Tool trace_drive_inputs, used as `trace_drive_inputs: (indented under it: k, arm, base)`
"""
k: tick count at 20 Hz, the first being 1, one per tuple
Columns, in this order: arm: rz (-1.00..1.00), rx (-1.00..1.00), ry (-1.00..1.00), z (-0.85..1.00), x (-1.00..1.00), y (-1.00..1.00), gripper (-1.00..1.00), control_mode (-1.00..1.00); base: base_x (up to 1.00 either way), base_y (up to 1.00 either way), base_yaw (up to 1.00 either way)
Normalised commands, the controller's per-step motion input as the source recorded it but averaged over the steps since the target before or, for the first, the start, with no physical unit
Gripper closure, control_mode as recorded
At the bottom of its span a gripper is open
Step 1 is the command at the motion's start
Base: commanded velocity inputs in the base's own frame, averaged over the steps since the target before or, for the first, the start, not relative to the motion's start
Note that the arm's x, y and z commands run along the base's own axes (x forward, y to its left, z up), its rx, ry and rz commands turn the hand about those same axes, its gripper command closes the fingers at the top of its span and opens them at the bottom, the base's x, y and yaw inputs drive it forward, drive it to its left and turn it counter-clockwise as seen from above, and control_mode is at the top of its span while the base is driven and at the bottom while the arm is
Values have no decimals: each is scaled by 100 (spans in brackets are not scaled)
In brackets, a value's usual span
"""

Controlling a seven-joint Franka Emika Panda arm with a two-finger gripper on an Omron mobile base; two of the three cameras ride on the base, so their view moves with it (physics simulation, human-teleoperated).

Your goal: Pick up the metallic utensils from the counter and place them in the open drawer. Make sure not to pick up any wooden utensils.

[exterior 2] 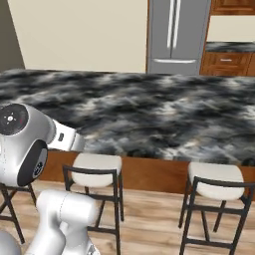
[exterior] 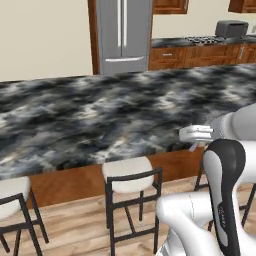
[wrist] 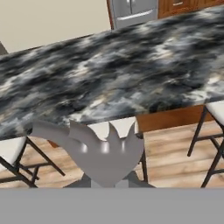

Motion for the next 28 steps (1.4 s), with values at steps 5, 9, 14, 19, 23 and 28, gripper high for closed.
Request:
trace_drive_inputs:
  k: [5,9,14,19,23,28]
  arm:
    - [0,0,0,0,0,0,100,100]
    - [0,0,0,0,0,0,100,100]
    - [0,0,0,0,0,0,100,100]
    - [0,0,0,0,0,0,100,100]
    - [0,0,0,0,0,0,100,100]
    - [0,0,0,0,0,0,100,100]
  base:
    - [4,-100,9]
    - [0,-100,7]
    - [0,-100,5]
    - [-4,-100,5]
    - [-28,-100,3]
    - [-34,-100,3]
